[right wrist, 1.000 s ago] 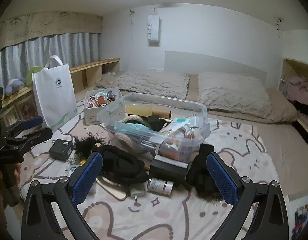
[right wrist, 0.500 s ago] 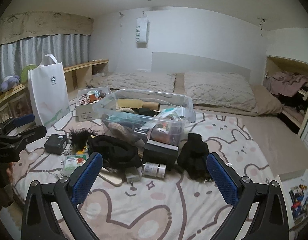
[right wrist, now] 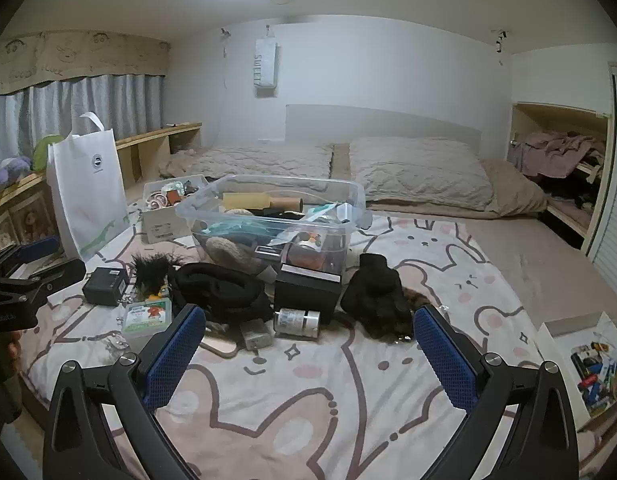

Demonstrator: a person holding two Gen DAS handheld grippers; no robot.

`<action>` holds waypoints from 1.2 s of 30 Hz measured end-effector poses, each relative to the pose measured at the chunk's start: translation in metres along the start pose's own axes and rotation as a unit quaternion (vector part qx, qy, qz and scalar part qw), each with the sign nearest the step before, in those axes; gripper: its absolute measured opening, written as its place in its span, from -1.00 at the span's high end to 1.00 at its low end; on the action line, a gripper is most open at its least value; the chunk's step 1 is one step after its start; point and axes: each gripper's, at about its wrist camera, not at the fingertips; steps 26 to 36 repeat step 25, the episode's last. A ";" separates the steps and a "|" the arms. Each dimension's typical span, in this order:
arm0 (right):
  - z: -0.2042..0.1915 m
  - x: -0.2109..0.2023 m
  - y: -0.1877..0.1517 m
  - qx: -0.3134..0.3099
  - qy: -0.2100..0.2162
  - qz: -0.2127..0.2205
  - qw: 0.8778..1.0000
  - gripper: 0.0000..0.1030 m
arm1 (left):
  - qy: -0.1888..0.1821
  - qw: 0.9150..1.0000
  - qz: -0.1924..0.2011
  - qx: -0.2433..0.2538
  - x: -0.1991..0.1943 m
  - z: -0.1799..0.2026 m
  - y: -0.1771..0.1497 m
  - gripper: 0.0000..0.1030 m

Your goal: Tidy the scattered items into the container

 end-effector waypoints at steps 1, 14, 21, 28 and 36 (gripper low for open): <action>0.000 -0.001 -0.001 0.000 -0.001 0.000 1.000 -1.00 | 0.000 1.000 -0.001 -0.002 0.000 0.000 -0.001 -0.99; -0.008 0.001 -0.007 -0.003 0.000 -0.010 1.000 -1.00 | -0.004 1.000 -0.006 -0.005 0.000 0.001 -0.007 -0.99; -0.009 0.003 -0.008 -0.001 0.000 -0.009 1.000 -1.00 | -0.002 1.000 -0.006 -0.005 -0.002 0.001 -0.009 -0.99; -0.010 0.003 -0.008 -0.001 0.000 -0.010 1.000 -1.00 | -0.001 1.000 -0.007 -0.005 -0.002 0.001 -0.009 -0.99; -0.010 0.003 -0.008 -0.001 0.000 -0.010 1.000 -1.00 | -0.001 1.000 -0.007 -0.005 -0.002 0.001 -0.009 -0.99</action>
Point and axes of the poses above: each gripper's, at about its wrist camera, not at the fingertips, and x roughly the way its jaws point, z to its right, y to its top, and after that the axes turned 6 degrees about z, right-handed
